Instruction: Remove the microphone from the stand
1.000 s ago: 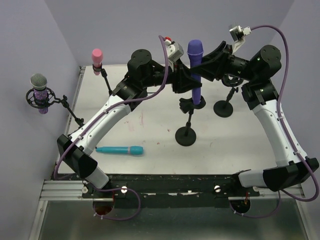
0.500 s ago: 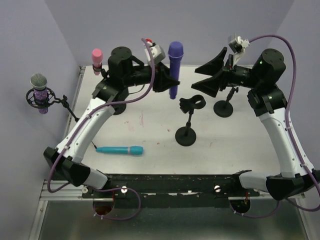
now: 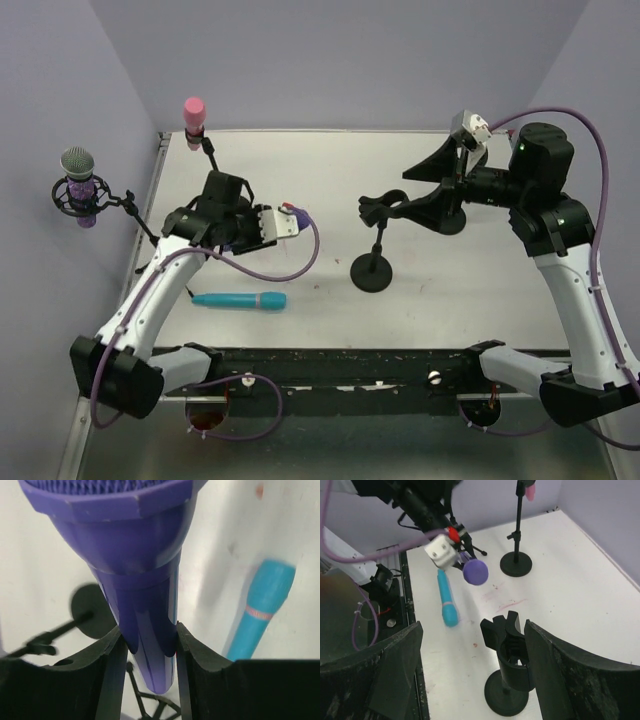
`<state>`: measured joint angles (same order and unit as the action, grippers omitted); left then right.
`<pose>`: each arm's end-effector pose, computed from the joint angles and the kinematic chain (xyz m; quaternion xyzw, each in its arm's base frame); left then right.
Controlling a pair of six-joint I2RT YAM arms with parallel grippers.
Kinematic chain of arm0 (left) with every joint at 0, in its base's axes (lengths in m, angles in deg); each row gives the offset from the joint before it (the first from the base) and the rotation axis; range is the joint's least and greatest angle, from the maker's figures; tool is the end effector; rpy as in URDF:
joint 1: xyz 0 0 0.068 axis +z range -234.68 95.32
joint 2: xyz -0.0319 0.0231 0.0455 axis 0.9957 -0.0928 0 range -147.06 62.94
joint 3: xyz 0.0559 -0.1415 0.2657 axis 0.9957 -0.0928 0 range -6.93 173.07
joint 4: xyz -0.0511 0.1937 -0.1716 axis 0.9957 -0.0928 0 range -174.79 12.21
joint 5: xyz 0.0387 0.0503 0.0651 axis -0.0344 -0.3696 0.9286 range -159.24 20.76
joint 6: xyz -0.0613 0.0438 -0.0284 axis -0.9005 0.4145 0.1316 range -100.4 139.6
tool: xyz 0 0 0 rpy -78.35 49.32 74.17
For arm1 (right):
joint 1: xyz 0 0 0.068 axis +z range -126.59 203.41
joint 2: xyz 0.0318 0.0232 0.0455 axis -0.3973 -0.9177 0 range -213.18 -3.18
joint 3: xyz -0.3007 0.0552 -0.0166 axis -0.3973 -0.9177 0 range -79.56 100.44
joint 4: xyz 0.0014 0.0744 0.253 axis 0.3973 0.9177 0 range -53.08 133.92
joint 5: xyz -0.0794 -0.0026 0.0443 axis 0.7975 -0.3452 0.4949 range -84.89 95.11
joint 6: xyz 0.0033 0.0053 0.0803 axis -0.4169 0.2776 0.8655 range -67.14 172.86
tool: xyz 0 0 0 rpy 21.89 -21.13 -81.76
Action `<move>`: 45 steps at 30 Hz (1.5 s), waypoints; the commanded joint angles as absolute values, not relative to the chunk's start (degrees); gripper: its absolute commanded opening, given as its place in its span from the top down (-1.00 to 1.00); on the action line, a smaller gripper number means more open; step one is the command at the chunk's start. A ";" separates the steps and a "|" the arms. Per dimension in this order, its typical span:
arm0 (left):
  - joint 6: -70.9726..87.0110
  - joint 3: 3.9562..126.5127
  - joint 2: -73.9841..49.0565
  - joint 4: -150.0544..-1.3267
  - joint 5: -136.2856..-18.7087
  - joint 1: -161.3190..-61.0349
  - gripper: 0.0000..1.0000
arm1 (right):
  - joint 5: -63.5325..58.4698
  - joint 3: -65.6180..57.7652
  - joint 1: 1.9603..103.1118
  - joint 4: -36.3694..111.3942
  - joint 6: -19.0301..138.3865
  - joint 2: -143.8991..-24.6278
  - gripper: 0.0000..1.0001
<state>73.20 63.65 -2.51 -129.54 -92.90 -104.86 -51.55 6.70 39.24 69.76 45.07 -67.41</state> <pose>0.2080 -0.1061 0.3668 0.6066 0.6818 -0.0784 0.4013 0.1836 0.1125 0.5095 -0.4349 0.6020 0.4041 0.5340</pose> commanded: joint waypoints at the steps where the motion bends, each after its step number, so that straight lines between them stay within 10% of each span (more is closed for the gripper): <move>1: 90.16 53.55 -7.45 -129.22 -78.56 -101.38 1.00 | -51.58 5.78 39.58 73.57 42.32 -67.69 -0.79; 18: 101.16 44.30 -23.18 -122.88 -68.27 -97.95 0.82 | -51.32 4.46 38.26 72.69 42.32 -66.64 -0.79; 37: 99.40 42.11 -26.44 -125.43 -70.73 -97.51 -0.21 | -52.02 6.13 38.17 72.51 42.14 -69.27 -0.80; 45: 99.31 43.68 -23.81 -128.59 -70.20 -97.60 -0.26 | -51.76 7.01 38.17 73.92 41.35 -69.63 -0.80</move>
<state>98.84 42.78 -26.09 -124.78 -69.33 -97.87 -51.55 4.86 38.39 72.66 42.49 -69.40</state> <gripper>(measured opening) 0.630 0.900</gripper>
